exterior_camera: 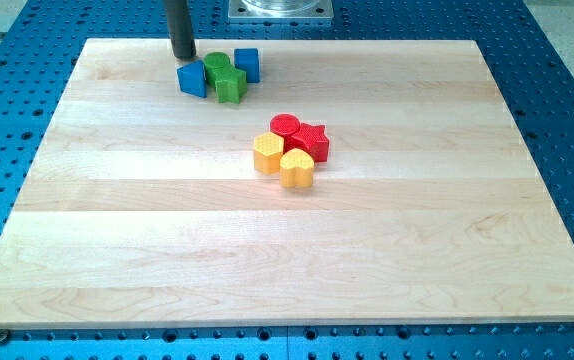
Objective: Move your arm top right to the red blocks
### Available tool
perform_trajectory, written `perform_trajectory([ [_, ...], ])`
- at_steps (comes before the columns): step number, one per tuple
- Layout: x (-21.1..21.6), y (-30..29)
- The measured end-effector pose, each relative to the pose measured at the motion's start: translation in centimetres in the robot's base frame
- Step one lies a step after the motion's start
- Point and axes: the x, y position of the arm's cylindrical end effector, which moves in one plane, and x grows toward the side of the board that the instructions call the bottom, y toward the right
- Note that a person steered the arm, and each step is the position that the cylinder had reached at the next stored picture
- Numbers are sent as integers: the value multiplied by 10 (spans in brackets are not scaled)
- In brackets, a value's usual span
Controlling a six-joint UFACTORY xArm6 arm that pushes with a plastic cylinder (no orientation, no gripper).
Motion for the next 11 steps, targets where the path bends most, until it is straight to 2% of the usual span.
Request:
perform_trajectory([
  [8,0,1],
  [9,0,27],
  [10,-2,101],
  [11,21,153],
])
